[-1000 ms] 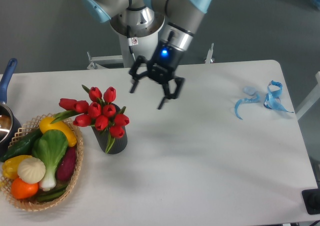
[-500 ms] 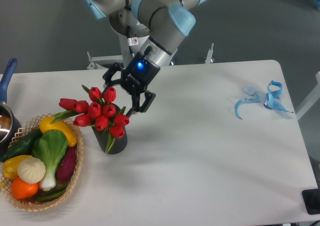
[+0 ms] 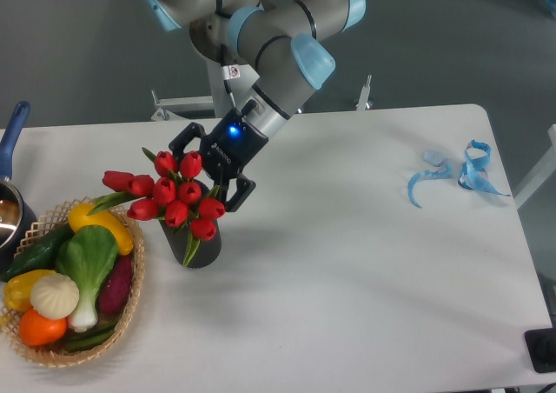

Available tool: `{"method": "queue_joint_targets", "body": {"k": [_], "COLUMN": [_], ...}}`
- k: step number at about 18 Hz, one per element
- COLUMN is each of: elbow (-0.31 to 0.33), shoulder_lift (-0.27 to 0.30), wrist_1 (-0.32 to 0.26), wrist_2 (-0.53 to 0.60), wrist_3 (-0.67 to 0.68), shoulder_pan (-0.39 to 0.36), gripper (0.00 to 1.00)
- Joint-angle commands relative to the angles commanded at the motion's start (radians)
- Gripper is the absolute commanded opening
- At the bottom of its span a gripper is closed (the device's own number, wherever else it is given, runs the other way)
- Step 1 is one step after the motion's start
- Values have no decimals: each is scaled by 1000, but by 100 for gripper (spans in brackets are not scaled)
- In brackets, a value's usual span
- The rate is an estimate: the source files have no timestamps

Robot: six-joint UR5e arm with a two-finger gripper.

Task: Pick up the flowers from the vase
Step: 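Close the gripper around the tulip stems below the blooms, then lift the gripped tulips up out of the black vase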

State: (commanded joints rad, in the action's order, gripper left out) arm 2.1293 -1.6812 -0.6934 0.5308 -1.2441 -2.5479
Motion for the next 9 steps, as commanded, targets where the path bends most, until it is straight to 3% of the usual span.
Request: {"method": "queue_joint_targets", "body": {"k": [9], "elbow": [-38], "shoulder_lift": [26], "wrist_1": [0], "wrist_2": [-48], "wrist_3": [52], "shoulder_pan": [-9], "gripper": [0]}}
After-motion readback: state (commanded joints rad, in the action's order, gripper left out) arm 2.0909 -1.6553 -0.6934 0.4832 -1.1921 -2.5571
